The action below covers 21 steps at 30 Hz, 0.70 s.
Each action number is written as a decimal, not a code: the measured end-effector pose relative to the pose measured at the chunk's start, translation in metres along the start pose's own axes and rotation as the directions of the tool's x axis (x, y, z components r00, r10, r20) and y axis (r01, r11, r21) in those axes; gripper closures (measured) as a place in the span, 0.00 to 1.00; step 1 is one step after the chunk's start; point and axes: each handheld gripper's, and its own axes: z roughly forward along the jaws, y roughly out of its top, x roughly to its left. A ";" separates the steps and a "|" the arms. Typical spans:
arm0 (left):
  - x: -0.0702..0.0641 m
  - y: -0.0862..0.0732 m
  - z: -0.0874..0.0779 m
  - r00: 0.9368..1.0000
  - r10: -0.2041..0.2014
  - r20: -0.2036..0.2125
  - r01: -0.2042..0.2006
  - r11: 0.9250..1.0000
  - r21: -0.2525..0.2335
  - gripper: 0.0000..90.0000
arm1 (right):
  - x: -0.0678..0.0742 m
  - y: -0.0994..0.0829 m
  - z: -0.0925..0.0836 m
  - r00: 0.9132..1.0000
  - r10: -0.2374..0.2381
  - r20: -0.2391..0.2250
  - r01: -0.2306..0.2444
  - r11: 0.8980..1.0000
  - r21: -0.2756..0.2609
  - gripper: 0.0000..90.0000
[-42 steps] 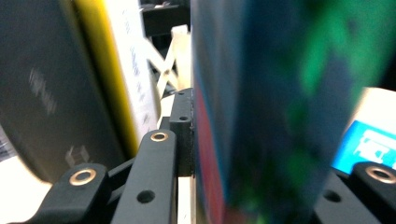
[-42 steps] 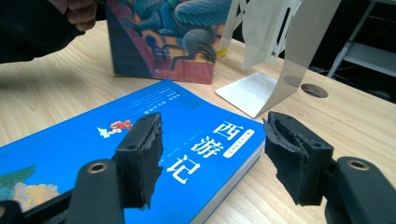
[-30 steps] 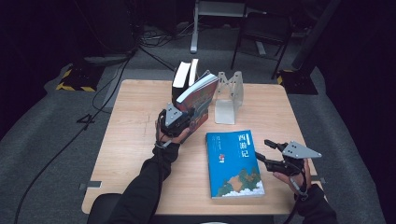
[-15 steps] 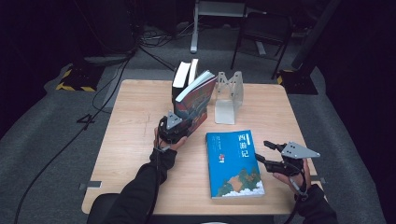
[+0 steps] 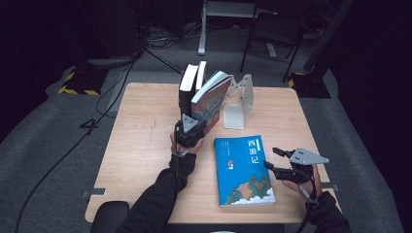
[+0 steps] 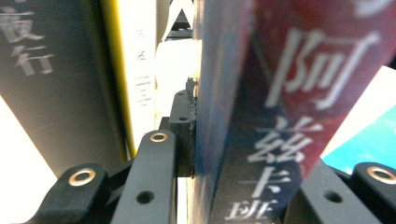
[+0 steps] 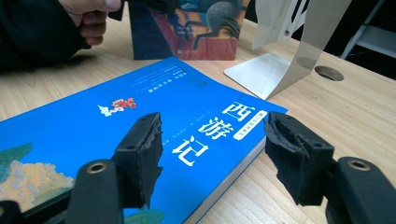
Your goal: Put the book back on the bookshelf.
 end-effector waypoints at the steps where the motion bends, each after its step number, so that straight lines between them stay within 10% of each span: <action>1: -0.002 0.001 0.003 1.000 -0.006 -0.006 0.006 1.000 -0.002 0.81 | 0.000 0.000 0.000 1.000 0.000 0.001 0.000 1.000 0.000 0.41; 21: -0.013 0.008 0.029 0.999 0.009 -0.040 -0.008 1.000 0.011 0.74 | -0.001 -0.001 -0.001 1.000 0.000 -0.002 0.000 1.000 0.000 0.41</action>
